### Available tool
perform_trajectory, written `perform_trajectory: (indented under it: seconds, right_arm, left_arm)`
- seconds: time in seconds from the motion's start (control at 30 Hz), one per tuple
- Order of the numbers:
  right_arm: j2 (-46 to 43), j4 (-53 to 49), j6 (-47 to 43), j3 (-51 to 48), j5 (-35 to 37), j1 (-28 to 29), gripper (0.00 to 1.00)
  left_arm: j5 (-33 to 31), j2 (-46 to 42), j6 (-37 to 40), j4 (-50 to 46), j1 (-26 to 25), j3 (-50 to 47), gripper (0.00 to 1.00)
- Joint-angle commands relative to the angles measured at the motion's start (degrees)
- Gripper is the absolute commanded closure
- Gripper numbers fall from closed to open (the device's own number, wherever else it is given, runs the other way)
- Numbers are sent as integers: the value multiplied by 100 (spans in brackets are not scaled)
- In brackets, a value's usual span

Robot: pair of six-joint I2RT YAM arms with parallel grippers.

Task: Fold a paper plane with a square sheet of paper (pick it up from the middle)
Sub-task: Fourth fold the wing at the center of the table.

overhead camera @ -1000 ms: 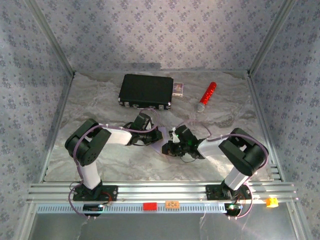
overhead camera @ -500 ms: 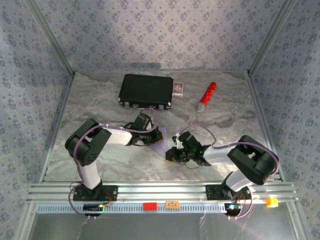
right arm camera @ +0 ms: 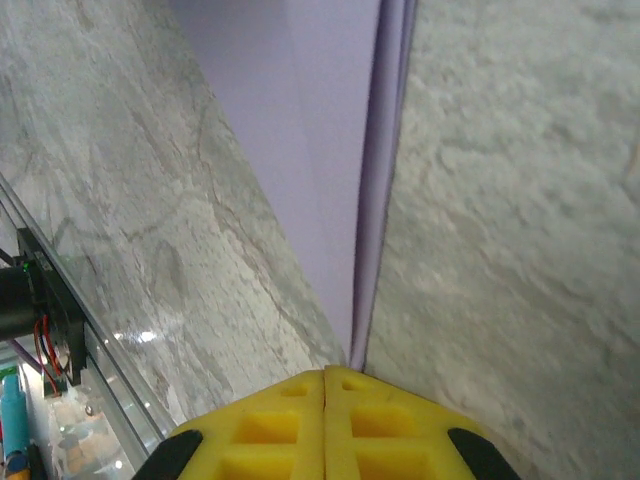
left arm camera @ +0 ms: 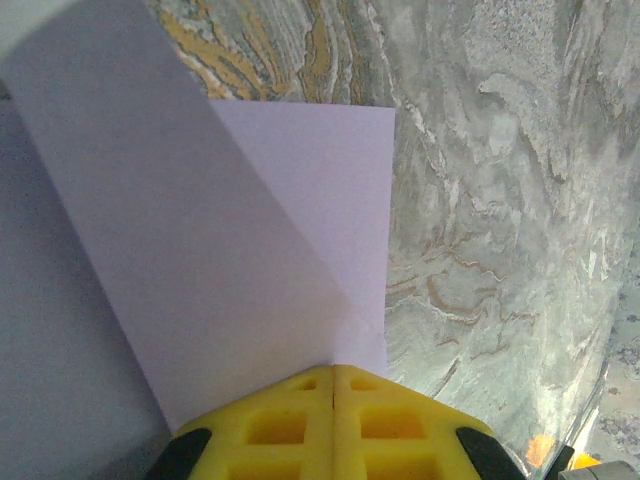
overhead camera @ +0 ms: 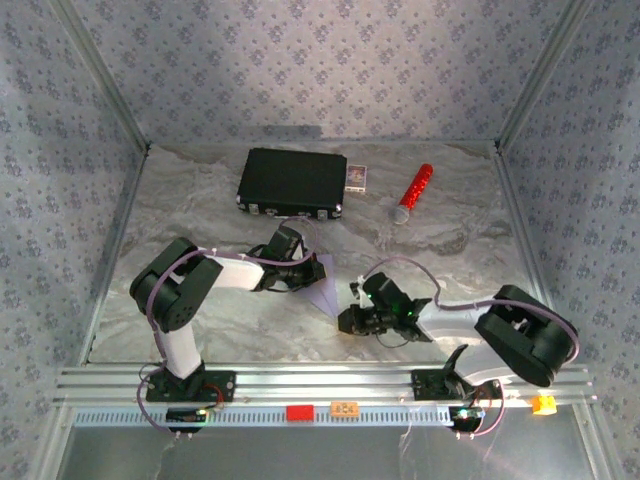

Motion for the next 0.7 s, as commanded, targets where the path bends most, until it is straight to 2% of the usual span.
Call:
perform_trajectory:
  seconds: [0.0, 0.13, 0.27, 0.47, 0.67]
  right_arm:
    - [-507, -804, 14, 98, 30, 31, 91]
    - [-831, -1207, -327, 568, 177, -131, 90]
    - [-356, -1157, -470, 1021, -127, -484, 90]
    - [555, -907, -284, 1582, -57, -529, 91]
    - [1078, -751, -191, 1903, -42, -536, 92]
  left_arm:
    - [-300, 70, 78, -423, 17, -202, 98]
    - [-307, 69, 70, -408, 3, -204, 98]
    - [-297, 62, 70, -388, -4, -214, 98]
    - [-283, 73, 70, -377, -5, -213, 98]
    - [-267, 100, 87, -399, -8, -182, 98]
